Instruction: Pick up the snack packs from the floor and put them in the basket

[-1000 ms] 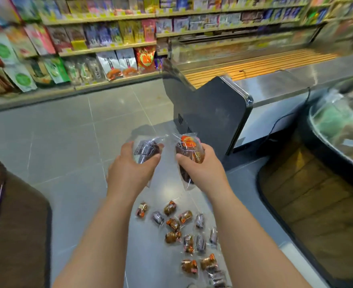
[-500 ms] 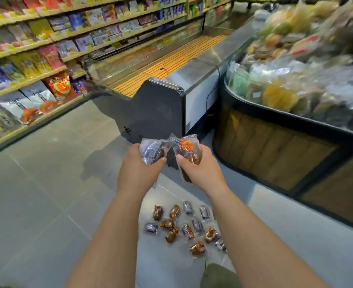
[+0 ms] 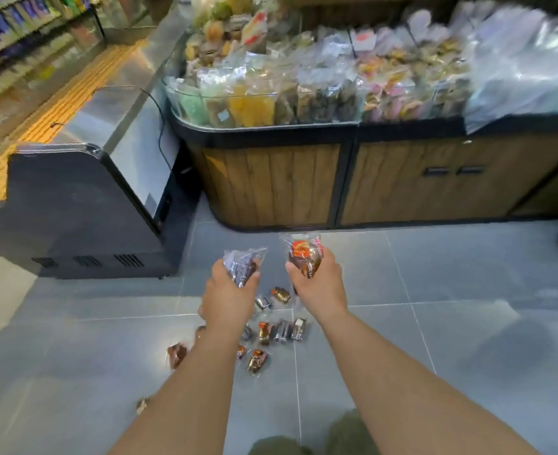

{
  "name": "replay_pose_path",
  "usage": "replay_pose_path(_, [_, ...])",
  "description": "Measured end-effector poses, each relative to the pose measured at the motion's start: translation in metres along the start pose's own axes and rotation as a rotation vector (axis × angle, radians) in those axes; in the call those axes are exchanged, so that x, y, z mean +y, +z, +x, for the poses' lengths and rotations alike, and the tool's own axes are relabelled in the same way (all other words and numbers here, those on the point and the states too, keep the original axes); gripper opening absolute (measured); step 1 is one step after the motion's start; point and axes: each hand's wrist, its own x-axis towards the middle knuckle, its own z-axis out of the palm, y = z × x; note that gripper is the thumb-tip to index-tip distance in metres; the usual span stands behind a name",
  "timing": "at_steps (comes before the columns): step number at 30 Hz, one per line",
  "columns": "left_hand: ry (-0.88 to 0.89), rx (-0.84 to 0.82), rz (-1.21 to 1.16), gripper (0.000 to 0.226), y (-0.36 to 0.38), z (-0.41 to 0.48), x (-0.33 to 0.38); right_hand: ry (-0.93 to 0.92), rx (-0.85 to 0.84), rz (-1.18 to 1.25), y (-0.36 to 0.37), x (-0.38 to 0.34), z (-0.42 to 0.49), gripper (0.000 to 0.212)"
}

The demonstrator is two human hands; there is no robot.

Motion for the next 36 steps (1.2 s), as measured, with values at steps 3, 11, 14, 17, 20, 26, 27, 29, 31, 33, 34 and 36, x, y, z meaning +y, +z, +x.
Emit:
replay_pose_path(3, [0.001,-0.037,0.036,0.063,0.042,-0.023,0.022,0.103,0.076,0.015,-0.039,0.044,0.007,0.079])
replay_pose_path(11, [0.184,-0.179,-0.035,0.067,0.163,-0.101,0.099,0.279,0.292,0.11,-0.17,0.161,0.01,0.076])
replay_pose_path(14, [0.226,-0.227,-0.026,0.068,0.212,-0.137,0.13,0.321,0.341,0.11,-0.225,0.202,0.011,0.076])
replay_pose_path(17, [0.242,-0.253,0.008,0.072,0.257,-0.172,0.161,0.358,0.408,0.123,-0.278,0.241,0.01,0.078])
replay_pose_path(20, [0.252,-0.277,0.024,0.079,0.291,-0.207,0.189,0.38,0.476,0.129,-0.325,0.276,0.008,0.076])
replay_pose_path(26, [0.294,-0.321,0.033,0.079,0.337,-0.256,0.234,0.453,0.571,0.131,-0.389,0.318,0.0,0.081])
replay_pose_path(27, [0.315,-0.336,0.026,0.08,0.345,-0.263,0.242,0.465,0.585,0.132,-0.398,0.324,0.0,0.082])
replay_pose_path(29, [0.36,-0.375,0.004,0.079,0.361,-0.275,0.259,0.482,0.617,0.144,-0.415,0.335,0.003,0.084])
replay_pose_path(31, [0.391,-0.422,-0.014,0.078,0.379,-0.288,0.277,0.499,0.657,0.166,-0.434,0.345,0.009,0.083])
replay_pose_path(33, [0.42,-0.466,-0.017,0.078,0.399,-0.301,0.295,0.519,0.686,0.183,-0.454,0.354,0.015,0.082])
replay_pose_path(34, [0.437,-0.486,-0.016,0.078,0.41,-0.308,0.304,0.528,0.698,0.19,-0.464,0.358,0.019,0.082])
replay_pose_path(36, [0.482,-0.524,-0.013,0.078,0.433,-0.321,0.323,0.545,0.726,0.194,-0.482,0.369,0.028,0.081])
